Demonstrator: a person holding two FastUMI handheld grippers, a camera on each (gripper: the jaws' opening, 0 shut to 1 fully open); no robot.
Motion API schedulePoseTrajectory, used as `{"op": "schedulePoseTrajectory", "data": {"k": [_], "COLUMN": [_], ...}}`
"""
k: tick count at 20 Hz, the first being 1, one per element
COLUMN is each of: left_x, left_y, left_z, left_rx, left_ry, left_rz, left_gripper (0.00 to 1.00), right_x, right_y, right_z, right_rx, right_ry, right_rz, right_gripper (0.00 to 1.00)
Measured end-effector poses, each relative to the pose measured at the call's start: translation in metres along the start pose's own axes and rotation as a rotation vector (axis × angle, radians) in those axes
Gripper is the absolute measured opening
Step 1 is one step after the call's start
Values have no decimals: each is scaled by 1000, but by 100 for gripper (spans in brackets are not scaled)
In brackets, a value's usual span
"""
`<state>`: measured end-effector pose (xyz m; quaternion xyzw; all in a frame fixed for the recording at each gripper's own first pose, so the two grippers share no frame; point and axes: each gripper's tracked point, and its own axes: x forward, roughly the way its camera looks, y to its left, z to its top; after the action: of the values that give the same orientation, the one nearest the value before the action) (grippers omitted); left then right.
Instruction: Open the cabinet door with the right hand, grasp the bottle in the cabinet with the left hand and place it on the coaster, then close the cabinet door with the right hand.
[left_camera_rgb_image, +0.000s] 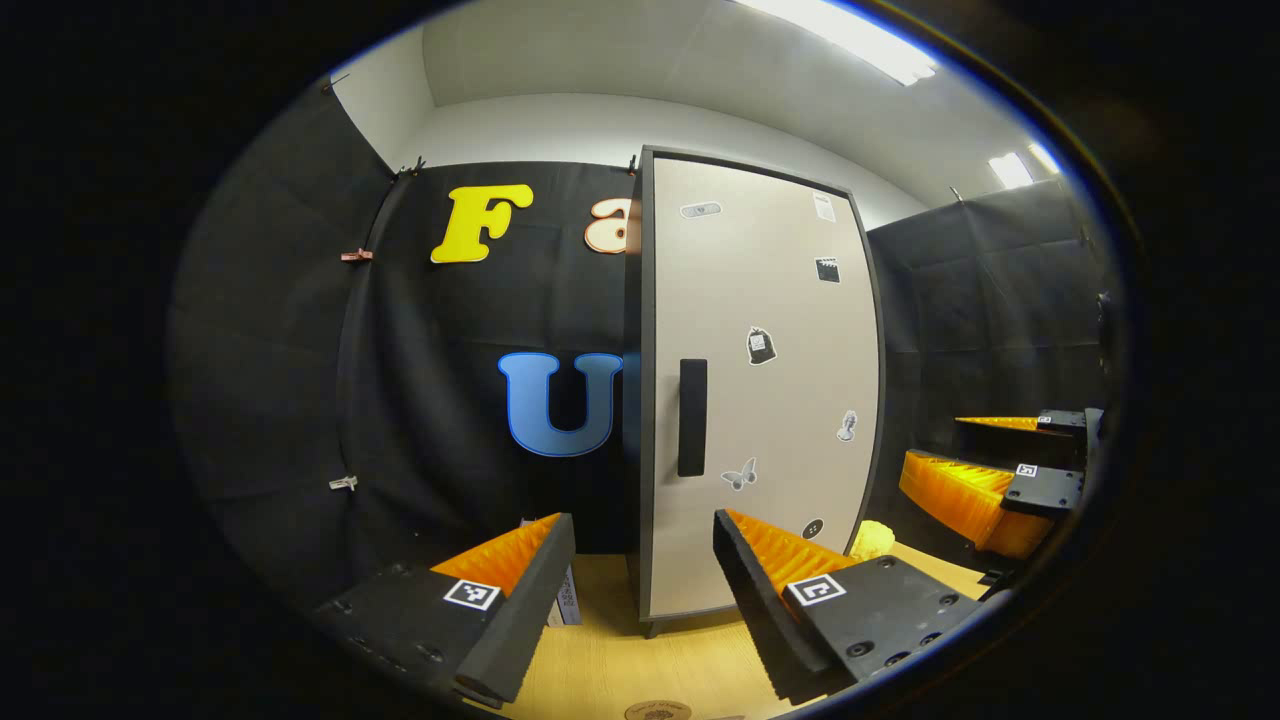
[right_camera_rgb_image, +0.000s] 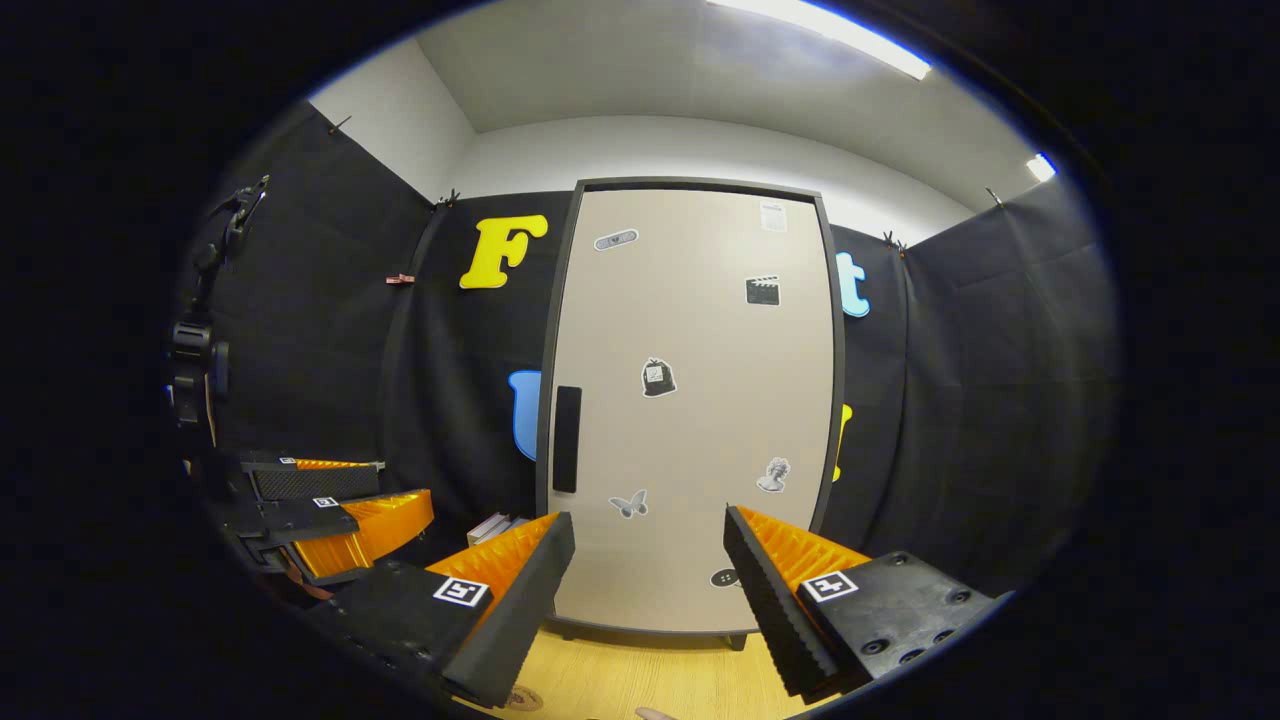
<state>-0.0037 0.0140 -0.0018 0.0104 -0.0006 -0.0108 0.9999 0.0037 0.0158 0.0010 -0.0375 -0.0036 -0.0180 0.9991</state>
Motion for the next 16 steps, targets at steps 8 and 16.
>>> {"op": "schedulePoseTrajectory", "data": {"k": [8, 16], "left_x": [-1, -4], "left_y": [16, 48], "left_z": [1, -1], "left_rx": [-7, -13], "left_ry": [-10, -8], "left_rz": [12, 58], "left_gripper": [89, 89], "right_x": [16, 65], "right_y": [22, 55], "right_z": [15, 28], "right_rx": [33, 28], "right_ry": [-47, -94], "right_rz": [39, 82], "right_gripper": [97, 97]}}
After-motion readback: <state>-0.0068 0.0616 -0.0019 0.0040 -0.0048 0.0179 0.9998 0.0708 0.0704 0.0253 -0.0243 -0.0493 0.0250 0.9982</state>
